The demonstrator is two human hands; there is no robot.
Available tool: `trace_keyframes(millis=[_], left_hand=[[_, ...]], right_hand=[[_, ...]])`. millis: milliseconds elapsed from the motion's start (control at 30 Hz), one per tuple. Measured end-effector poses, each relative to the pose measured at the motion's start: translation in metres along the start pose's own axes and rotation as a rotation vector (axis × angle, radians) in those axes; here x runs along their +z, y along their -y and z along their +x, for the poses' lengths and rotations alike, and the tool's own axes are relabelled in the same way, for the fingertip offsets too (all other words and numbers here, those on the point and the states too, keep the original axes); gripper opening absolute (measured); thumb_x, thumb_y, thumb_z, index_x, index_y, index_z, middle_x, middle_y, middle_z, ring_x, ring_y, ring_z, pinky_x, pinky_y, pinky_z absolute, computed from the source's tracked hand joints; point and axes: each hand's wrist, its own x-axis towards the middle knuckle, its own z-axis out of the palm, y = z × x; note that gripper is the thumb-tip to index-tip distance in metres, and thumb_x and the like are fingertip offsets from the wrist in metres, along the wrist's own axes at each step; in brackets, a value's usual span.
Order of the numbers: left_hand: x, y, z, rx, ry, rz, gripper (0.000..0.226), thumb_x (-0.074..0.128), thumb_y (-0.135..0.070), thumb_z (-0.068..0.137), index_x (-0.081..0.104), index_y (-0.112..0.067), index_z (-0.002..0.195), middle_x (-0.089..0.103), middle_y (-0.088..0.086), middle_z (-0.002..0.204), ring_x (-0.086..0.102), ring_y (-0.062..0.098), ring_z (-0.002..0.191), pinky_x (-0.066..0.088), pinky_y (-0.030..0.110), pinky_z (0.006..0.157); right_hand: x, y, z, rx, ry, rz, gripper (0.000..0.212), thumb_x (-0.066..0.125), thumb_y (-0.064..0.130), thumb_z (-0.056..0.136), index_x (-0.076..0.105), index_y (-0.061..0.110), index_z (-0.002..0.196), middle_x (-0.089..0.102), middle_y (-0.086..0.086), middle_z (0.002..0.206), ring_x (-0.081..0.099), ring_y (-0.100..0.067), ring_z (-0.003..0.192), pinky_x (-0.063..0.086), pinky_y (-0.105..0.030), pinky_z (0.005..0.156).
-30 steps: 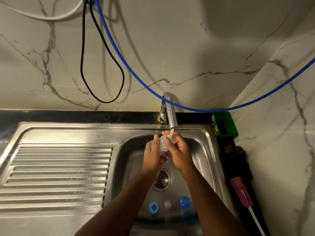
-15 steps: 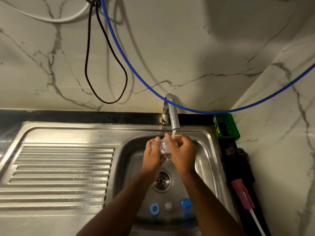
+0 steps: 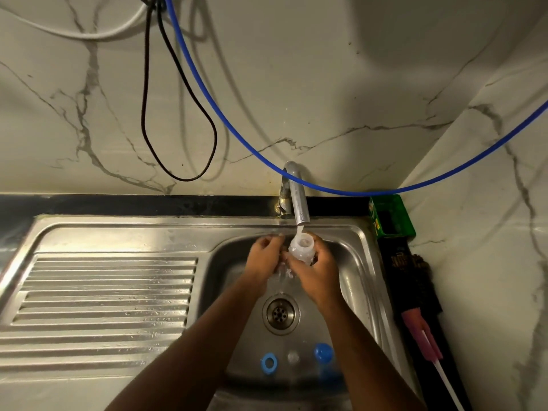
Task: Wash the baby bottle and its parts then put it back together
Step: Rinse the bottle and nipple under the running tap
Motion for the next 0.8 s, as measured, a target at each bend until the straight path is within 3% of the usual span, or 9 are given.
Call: trace_keyframes(millis=[100,233,367,433,533,633,700,800], left_hand=[[0.005,-0.019,0.006,0.12,-0.084,-0.055,0.025,0.056,-0.034,0.107,0.06,-0.025,0.13,0.071,0.004,0.117,0.071,0.021,0.102,0.058,0.03,0.076],[0.015,-0.038,0.006,0.139,0.097,-0.072,0.038,0.051,-0.033,0.108,0.043,-0.046,0.143,0.069,0.005,0.124,0.071,0.024,0.109,0.058,0.046,0.1],[0.02,-0.031,0.013,0.167,0.12,-0.077,0.042,0.047,-0.033,0.11,0.045,-0.037,0.152,0.067,0.008,0.131,0.07,0.024,0.114,0.057,0.044,0.104],[0.02,-0.026,0.017,0.188,0.121,-0.022,0.045,0.046,-0.034,0.11,0.046,-0.032,0.155,0.068,0.01,0.132,0.072,0.023,0.111,0.06,0.039,0.098],[0.017,-0.03,0.014,0.176,0.129,0.003,0.046,0.045,-0.037,0.11,0.044,-0.033,0.156,0.067,0.004,0.131,0.071,0.021,0.11,0.057,0.036,0.098],[0.006,-0.031,0.012,0.226,0.14,0.16,0.05,0.046,-0.035,0.11,0.039,-0.034,0.159,0.054,-0.003,0.137,0.055,0.014,0.118,0.044,0.03,0.101],[-0.005,-0.023,0.011,0.262,0.095,0.287,0.048,0.05,-0.028,0.11,0.043,-0.03,0.157,0.057,0.0,0.141,0.059,0.008,0.112,0.047,0.021,0.091],[-0.029,0.008,0.002,0.329,-0.032,0.484,0.046,0.058,-0.018,0.106,0.051,-0.024,0.151,0.062,0.003,0.141,0.062,0.015,0.124,0.046,0.019,0.092]], right_hand=[[0.001,-0.001,0.0,-0.01,-0.047,0.024,0.061,0.089,0.027,0.079,0.054,0.043,0.127,0.067,0.019,0.115,0.066,0.001,0.103,0.055,-0.017,0.075],[0.007,-0.002,-0.003,-0.003,0.007,0.018,0.06,0.09,0.03,0.077,0.056,0.037,0.126,0.068,0.016,0.116,0.066,-0.001,0.105,0.055,-0.025,0.085],[0.006,-0.006,-0.003,0.002,-0.002,0.021,0.056,0.087,0.03,0.081,0.054,0.05,0.121,0.065,0.023,0.113,0.062,0.005,0.101,0.051,-0.018,0.079],[0.003,-0.011,-0.005,0.009,0.001,0.01,0.052,0.087,0.032,0.08,0.056,0.053,0.116,0.067,0.025,0.11,0.064,0.007,0.098,0.051,-0.015,0.076],[-0.007,-0.019,-0.012,0.005,-0.05,-0.028,0.053,0.088,0.034,0.08,0.06,0.046,0.124,0.069,0.025,0.109,0.066,0.009,0.099,0.052,-0.01,0.072],[-0.009,-0.027,-0.018,-0.035,-0.123,-0.077,0.053,0.087,0.032,0.081,0.056,0.037,0.123,0.068,0.023,0.1,0.067,0.012,0.093,0.052,-0.008,0.068],[-0.01,-0.035,-0.024,-0.04,-0.055,-0.15,0.05,0.089,0.033,0.079,0.056,0.042,0.116,0.071,0.02,0.1,0.067,0.011,0.091,0.053,-0.011,0.069],[-0.012,-0.051,-0.033,-0.012,-0.081,-0.156,0.047,0.089,0.036,0.079,0.057,0.045,0.114,0.073,0.018,0.103,0.069,0.006,0.094,0.056,-0.015,0.071]])
